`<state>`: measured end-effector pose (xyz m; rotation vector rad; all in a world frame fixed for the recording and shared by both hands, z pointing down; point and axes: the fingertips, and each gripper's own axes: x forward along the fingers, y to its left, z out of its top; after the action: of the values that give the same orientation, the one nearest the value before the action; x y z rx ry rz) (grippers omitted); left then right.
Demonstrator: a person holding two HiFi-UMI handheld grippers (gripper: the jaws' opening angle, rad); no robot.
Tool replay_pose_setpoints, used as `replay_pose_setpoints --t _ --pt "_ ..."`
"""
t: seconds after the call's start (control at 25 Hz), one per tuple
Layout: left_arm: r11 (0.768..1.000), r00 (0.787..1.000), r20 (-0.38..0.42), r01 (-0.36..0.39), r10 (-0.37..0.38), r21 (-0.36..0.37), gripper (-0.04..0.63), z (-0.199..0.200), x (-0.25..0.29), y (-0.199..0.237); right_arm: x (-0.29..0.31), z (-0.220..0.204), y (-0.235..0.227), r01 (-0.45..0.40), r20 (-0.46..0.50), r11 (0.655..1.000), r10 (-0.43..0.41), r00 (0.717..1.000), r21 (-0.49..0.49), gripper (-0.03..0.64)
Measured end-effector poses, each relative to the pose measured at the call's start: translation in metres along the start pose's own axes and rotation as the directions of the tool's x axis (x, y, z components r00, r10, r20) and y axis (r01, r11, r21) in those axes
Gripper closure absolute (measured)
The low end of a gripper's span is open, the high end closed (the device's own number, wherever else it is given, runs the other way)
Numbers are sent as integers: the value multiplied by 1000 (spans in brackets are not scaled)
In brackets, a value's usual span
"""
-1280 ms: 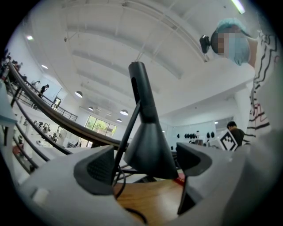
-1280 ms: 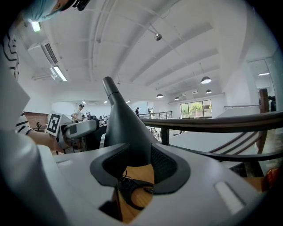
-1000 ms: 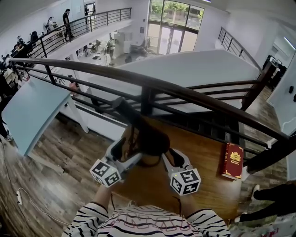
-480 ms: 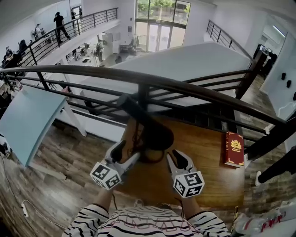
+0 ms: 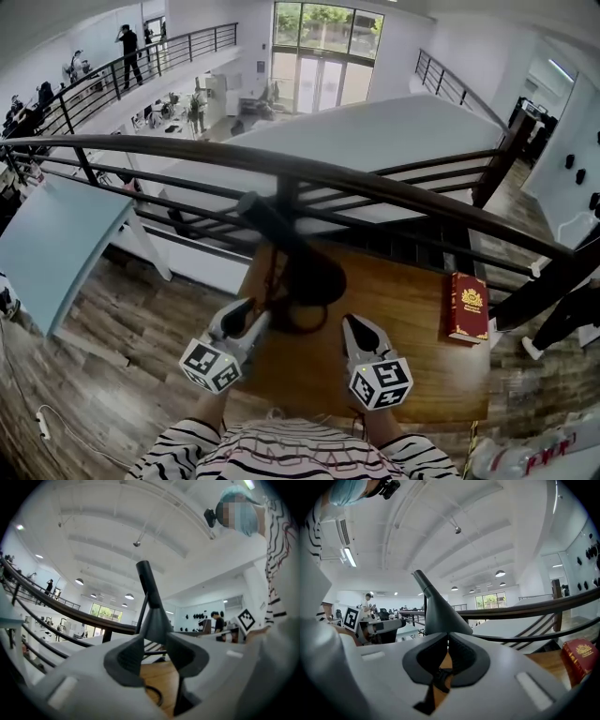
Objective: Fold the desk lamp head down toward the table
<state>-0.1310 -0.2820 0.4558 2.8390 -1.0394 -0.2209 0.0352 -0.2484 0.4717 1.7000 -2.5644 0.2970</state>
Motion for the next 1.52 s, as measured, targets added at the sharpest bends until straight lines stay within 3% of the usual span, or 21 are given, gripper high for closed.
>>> replay_pose_setpoints --t 0.24,0.72,1.0,1.52 --pt "998 998 -8 -68 68 15 592 -9 -8 -23 -24 -8 -5 -42 -25 999 42 999 -1 615" --pt "992 992 -20 -124 124 -3 594 -30 -36 -82 -74 -27 -4 -124 -43 992 124 991 7 617" --pt "988 987 -34 -154 155 20 594 -42 -33 -163 -140 -33 -30 -189 -31 982 189 982 13 617" --pt "974 973 -53 -224 225 24 594 -44 -100 -170 -157 -49 21 -246 -65 969 246 967 -3 617"
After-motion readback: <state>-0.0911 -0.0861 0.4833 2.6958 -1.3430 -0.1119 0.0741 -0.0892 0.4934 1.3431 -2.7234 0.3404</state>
